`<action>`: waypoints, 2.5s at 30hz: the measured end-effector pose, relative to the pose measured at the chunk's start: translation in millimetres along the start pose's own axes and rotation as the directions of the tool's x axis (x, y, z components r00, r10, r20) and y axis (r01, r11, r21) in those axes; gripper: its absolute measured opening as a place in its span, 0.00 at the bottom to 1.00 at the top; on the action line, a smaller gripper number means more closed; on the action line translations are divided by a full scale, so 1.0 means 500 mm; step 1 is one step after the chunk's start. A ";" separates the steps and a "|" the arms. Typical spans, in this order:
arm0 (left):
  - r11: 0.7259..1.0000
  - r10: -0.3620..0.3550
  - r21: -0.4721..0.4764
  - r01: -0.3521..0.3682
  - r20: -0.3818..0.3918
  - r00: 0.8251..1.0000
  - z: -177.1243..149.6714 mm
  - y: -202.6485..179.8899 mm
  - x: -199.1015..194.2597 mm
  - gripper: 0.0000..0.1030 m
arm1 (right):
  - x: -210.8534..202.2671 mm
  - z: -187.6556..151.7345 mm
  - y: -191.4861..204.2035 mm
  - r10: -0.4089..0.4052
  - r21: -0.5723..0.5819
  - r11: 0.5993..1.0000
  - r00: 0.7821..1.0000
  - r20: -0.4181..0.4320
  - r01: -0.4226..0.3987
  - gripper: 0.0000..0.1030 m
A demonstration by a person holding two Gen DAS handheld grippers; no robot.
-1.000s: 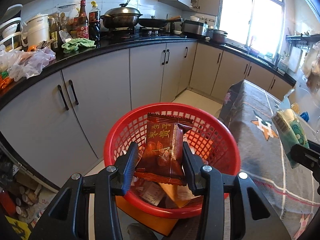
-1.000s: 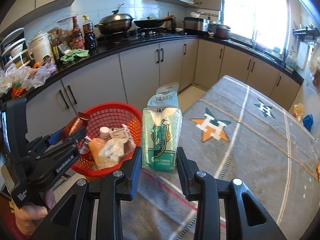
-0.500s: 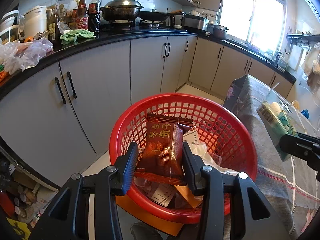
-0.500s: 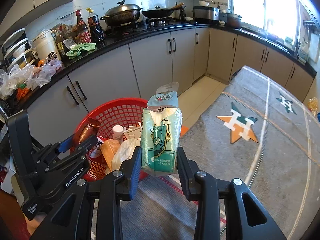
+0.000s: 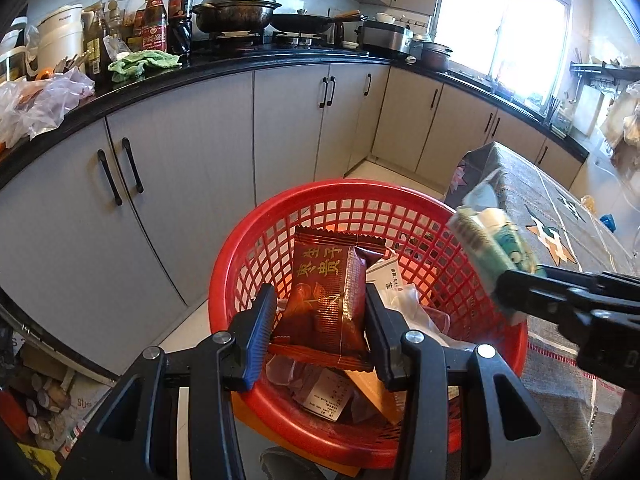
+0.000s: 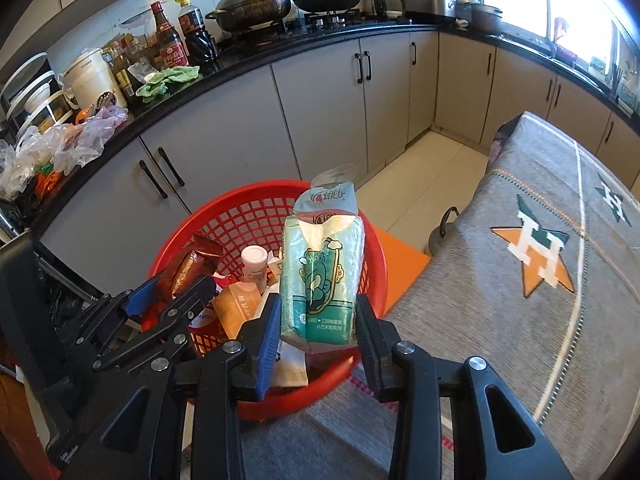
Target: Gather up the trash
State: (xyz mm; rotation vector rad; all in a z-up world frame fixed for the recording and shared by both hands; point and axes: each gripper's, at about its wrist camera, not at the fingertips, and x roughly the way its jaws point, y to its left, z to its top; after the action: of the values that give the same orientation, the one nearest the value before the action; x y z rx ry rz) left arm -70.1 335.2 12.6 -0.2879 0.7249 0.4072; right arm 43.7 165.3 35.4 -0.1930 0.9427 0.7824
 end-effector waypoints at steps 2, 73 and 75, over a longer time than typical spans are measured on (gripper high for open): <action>1.000 -0.003 0.003 0.003 0.000 1.000 0.003 -0.001 0.004 0.41 | 0.009 0.003 -0.002 0.004 0.004 1.000 1.000 -0.006 -0.004 0.40; 0.960 0.140 0.209 -0.187 0.220 0.965 -0.217 -0.197 -0.319 0.97 | -0.434 -0.398 -0.066 -0.432 0.117 0.901 0.846 0.313 0.417 0.95; 0.962 0.129 0.208 -0.176 0.222 0.967 -0.217 -0.200 -0.322 0.97 | -0.434 -0.408 -0.073 -0.442 0.126 0.897 0.844 0.305 0.424 0.95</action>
State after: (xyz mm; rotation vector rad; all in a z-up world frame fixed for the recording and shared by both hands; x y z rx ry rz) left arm -196.4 162.8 57.2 0.0274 0.5842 0.4892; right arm -139.0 -69.0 78.3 -0.2123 0.5693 0.3500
